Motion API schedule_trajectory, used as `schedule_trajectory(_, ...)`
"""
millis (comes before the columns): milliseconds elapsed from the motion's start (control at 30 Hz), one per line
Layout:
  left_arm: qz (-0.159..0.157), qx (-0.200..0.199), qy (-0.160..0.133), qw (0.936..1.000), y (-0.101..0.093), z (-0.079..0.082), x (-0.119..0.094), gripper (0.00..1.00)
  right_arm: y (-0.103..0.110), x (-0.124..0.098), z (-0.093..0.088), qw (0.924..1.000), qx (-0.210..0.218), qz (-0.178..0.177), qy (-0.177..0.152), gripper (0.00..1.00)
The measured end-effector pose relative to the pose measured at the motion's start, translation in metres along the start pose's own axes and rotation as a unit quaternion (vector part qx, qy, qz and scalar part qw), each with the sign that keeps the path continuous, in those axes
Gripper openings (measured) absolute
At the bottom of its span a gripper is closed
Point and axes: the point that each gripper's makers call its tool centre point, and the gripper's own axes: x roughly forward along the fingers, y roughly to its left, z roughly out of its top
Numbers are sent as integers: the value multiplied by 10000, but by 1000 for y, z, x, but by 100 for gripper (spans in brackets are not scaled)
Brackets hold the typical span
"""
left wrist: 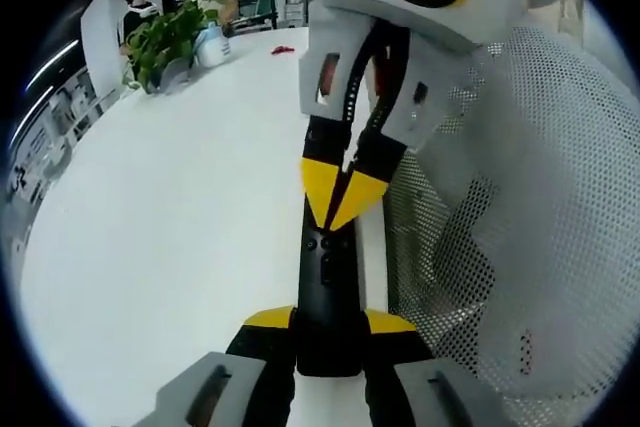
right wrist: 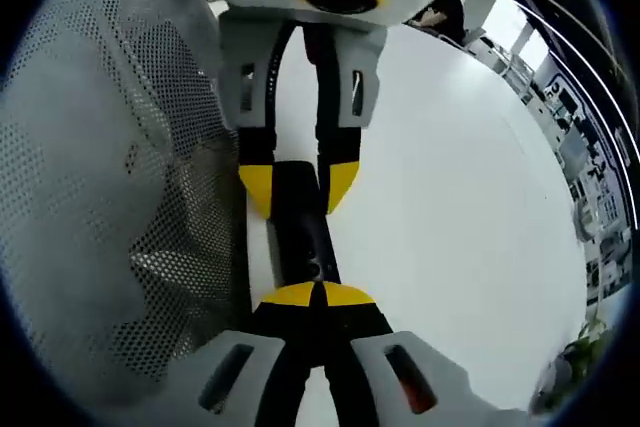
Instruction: Press the specified remote control buttons in sequence, fully releasing each button before pressing the next.
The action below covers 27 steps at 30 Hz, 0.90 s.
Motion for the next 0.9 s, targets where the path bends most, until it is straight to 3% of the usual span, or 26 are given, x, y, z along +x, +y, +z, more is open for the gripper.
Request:
schedule_trajectory(133, -8, -21, -6, 10000, 0, 0, 0, 25, 6, 2, 3, 9981, -609, -26, 98, 0)
schedule_trajectory(700, -14, 12, -14, 10000, 0, 1, 1, 25, 11, 5, 2, 9923, -1219, -67, 199, 0)
schedule_trajectory(900, -15, 26, -12, 10000, 0, 1, 1, 25, 12, 5, 2, 9735, -2214, -265, 510, 0)
